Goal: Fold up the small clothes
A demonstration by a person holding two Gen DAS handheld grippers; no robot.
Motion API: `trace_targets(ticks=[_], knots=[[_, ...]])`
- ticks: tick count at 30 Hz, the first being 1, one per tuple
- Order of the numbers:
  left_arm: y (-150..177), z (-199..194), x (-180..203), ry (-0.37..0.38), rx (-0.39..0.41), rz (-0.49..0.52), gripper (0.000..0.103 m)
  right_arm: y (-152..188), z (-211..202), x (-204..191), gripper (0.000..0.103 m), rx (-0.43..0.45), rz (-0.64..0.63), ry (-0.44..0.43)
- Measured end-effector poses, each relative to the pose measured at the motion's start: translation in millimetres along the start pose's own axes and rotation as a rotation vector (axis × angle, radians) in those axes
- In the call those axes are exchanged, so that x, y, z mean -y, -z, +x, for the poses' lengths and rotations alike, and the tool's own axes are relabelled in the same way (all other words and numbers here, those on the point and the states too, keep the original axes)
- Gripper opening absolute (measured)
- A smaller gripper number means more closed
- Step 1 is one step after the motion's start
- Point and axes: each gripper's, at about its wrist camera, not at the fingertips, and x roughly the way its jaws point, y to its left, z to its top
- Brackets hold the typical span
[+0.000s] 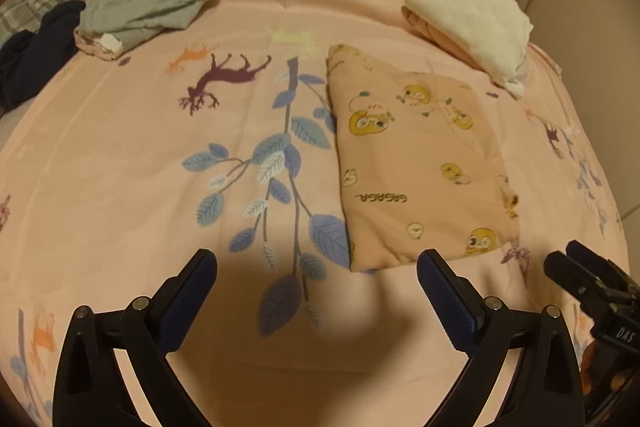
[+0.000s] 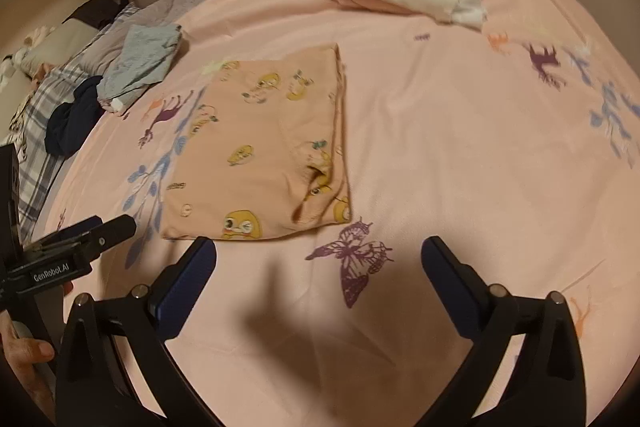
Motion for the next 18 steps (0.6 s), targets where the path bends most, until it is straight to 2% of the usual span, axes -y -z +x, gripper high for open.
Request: trace_targets(ticks=[5,10,12,16,18], knots=[[-1.9,-18.9,9.5,-0.08,0.01,0.018,0.101,3.6,-19.0,-11.1,0.103,0.047,-0.029,0.046],[2.9,-44.0,22.0,-0.112,0.056,0.07,0.102,9.6,-41.0,-24.3,0.103,0.071,-0.046,0.049],[5.8,-52.3,24.4,-0.108,0.065,0.077,0.102,11.0,-48.3,-29.0,0.103,0.072,-0.051,0.043],[8.8,-68.9,25.1,-0.053,0.075,0.07,0.102,14.5,-65.9,-40.3,0.103,0.077,-0.079,0.039],[9.8,-78.7,27.3,-0.054,0.086,0.07,0.102,16.2,-74.3,-45.8,0.103,0.083,-0.09,0.034]])
